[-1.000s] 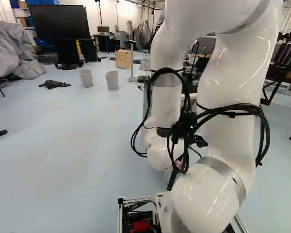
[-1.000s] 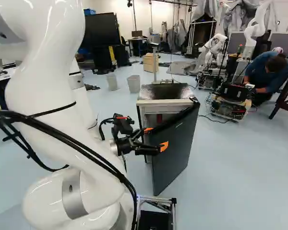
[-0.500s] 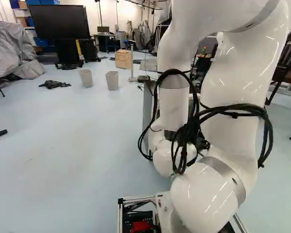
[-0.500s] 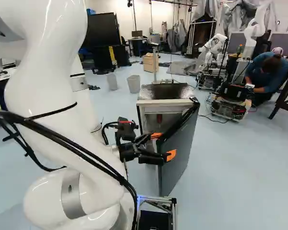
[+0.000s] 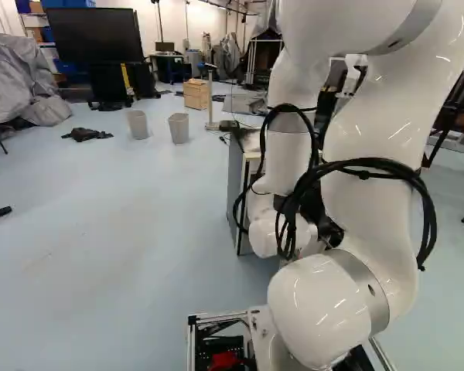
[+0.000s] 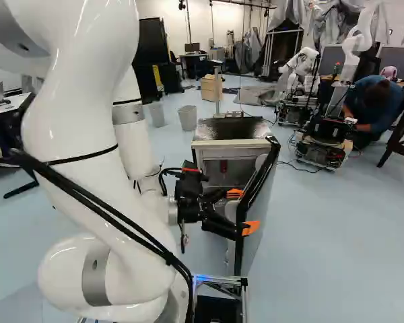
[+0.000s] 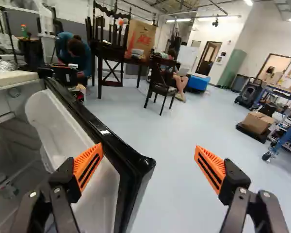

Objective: Grab a drink from the fridge

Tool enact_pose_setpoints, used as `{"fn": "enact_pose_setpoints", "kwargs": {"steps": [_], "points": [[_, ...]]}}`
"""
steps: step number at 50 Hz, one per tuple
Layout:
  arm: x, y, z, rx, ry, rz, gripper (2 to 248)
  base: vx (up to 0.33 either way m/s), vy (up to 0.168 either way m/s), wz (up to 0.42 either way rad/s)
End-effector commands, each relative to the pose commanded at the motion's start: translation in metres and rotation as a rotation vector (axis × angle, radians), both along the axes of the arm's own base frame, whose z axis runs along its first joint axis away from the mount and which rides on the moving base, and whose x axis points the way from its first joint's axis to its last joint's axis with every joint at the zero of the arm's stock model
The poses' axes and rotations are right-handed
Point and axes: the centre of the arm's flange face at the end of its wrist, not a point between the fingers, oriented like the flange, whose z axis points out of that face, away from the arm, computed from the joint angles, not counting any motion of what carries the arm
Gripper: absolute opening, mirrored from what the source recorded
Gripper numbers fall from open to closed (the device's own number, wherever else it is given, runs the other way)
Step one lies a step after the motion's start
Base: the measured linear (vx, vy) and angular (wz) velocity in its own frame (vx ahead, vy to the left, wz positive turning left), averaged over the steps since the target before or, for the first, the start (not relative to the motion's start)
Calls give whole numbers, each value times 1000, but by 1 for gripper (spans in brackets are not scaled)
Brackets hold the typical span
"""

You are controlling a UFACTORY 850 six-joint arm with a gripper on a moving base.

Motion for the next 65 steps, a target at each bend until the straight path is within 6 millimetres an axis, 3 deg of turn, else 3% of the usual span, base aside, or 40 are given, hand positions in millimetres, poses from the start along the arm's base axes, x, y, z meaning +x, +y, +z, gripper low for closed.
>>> {"fn": "enact_pose_setpoints", "kwargs": {"steps": [30,65], "points": [[53,-53,1,2,-101,-245,247,0,0,0],[99,-128,1,-18,-205,-458,247,0,0,0]]}}
